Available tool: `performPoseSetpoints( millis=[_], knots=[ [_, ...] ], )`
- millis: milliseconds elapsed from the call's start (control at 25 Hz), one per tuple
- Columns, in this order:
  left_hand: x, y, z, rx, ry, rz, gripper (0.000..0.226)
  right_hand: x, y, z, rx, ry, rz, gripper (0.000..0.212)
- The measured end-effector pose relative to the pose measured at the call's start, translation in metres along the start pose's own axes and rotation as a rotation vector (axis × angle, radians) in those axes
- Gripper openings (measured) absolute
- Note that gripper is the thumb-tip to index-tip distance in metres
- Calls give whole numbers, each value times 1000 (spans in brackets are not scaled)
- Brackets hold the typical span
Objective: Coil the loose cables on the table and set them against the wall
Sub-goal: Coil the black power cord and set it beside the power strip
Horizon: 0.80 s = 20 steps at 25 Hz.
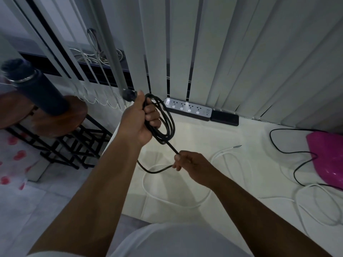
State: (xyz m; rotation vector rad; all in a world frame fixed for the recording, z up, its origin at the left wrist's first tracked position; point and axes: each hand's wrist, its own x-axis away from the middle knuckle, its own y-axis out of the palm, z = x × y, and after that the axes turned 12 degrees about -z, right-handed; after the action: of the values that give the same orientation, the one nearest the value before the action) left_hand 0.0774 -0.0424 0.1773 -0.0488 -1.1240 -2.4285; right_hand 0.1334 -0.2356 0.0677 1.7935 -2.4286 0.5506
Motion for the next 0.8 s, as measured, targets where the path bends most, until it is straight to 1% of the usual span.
performPoseSetpoints(
  millis=[120,240,280,320,360,440,480,520,600,720,800],
  knots=[
    [1,-9,22,1,38,-52,37,-16,8,12,137,56,-80,41],
    [3,-22,48,-25,60,-114,38,-33,9,35,352,191,-214,30],
    [4,-27,56,-41,69,-125,38,-37,8,42,375,227,-239,27],
    [5,-32,63,-59,75,-127,39,-41,4,47,326,258,-235,26],
    [5,-38,70,-74,76,-121,40,-45,0,51,157,297,-183,26],
    [4,-49,77,-77,64,-101,42,-55,-11,50,-258,368,4,31],
    [3,-55,78,-68,51,-87,42,-62,-19,48,-374,389,97,35],
    [1,-60,77,-66,35,-70,42,-69,-29,45,-398,417,177,39],
    [-7,-69,70,-94,7,-34,42,-83,-48,33,-422,463,279,42],
    [-21,-77,57,-158,-41,-3,40,-109,-65,5,-586,464,382,33],
    [-32,-80,48,-188,-79,-3,36,-127,-66,-21,-605,465,431,29]
  ],
)
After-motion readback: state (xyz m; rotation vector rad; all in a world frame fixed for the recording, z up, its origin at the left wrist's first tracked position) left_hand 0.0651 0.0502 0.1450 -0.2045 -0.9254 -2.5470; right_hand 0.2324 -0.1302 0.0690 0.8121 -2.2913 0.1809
